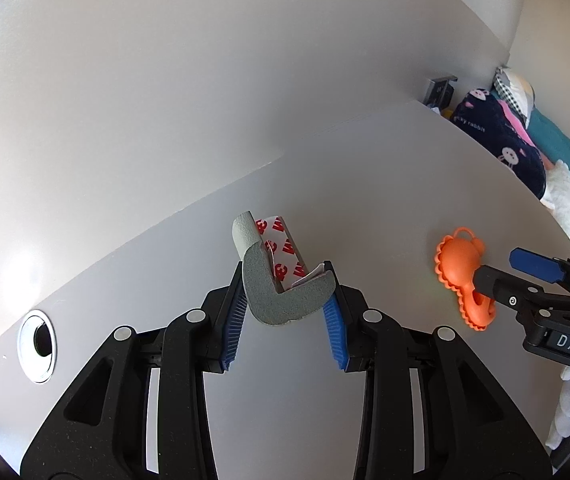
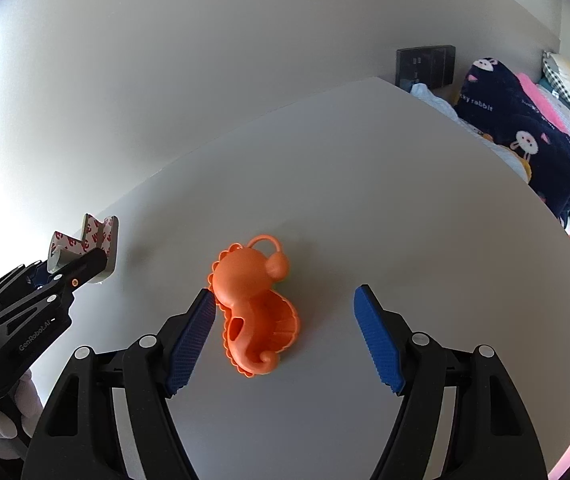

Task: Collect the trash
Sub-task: 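Grasp the grey-red patterned item with the left tool while the right tool grasps the orange toy, then lift the patterned item and orange toy and carry them to the bin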

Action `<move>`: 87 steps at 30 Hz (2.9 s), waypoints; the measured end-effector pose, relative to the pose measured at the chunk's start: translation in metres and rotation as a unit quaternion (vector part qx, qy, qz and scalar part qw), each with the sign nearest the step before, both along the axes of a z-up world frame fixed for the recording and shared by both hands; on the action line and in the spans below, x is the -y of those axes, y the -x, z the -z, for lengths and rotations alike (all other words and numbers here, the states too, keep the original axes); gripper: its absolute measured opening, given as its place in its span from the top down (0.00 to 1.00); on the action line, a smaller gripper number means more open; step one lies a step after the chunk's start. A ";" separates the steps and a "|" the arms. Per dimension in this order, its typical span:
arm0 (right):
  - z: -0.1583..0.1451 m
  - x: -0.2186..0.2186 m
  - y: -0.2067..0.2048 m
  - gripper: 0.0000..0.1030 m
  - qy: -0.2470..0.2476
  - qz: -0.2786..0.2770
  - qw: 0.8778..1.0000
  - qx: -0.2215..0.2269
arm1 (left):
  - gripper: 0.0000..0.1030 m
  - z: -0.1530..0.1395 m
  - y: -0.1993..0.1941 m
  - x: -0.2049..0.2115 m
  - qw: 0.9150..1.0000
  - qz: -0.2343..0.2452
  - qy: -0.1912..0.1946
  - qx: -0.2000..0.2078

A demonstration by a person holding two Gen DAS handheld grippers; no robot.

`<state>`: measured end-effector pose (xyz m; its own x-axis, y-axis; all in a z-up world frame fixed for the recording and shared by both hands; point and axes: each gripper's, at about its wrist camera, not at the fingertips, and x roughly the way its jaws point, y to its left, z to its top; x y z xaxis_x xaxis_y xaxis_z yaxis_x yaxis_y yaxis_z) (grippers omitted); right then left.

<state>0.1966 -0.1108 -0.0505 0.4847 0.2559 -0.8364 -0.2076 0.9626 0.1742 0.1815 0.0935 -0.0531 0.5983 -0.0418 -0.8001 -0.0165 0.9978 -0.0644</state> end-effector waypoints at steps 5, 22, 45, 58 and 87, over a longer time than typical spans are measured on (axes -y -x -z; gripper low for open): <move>0.009 -0.016 -0.005 0.30 0.016 -0.011 1.000 -0.004 | 0.66 0.002 0.007 -0.014 1.000 -0.014 -0.003 -0.003; 0.011 -0.010 -0.004 0.64 0.066 -0.013 0.998 -0.002 | 0.66 0.004 0.014 -0.024 1.000 -0.030 0.006 -0.003; -0.047 0.063 0.060 0.64 0.032 0.056 0.997 0.033 | 0.66 -0.034 0.051 0.045 0.999 0.048 0.000 0.023; -0.068 0.119 0.102 0.64 0.013 0.108 0.993 0.053 | 0.66 -0.053 0.071 0.108 0.993 0.111 -0.011 0.036; -0.079 0.251 0.199 0.64 0.019 0.219 0.973 0.067 | 0.65 -0.069 0.125 0.265 0.968 0.247 -0.012 0.048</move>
